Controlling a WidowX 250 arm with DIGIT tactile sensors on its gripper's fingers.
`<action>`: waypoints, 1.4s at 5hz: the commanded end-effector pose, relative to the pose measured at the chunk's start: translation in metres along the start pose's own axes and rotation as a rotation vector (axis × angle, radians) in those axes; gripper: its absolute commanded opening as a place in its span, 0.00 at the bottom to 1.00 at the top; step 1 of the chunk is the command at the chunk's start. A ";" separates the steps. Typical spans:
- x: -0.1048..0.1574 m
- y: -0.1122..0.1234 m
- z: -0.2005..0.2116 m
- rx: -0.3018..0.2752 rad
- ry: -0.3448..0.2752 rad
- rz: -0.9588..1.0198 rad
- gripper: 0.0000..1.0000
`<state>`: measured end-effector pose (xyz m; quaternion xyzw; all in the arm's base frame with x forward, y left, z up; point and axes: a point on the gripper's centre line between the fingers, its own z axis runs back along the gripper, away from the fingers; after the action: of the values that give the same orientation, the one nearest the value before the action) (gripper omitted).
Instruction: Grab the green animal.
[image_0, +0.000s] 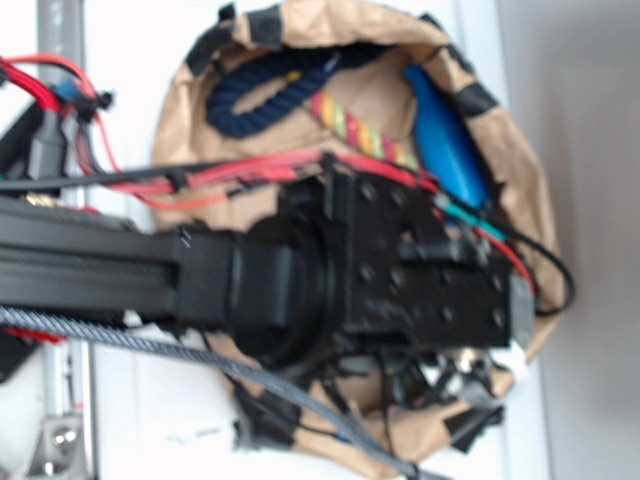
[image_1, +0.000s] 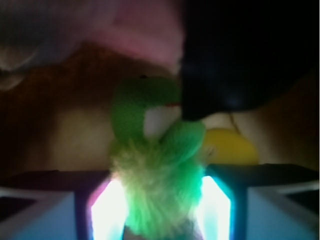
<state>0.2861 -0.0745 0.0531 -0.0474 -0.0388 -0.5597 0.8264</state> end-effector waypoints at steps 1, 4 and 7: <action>-0.026 -0.004 0.074 0.136 -0.050 0.119 0.00; -0.082 -0.022 0.169 0.193 0.082 0.796 0.00; -0.057 -0.021 0.153 0.167 0.031 1.121 0.00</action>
<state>0.2361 0.0104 0.1839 0.0107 -0.0124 -0.0309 0.9994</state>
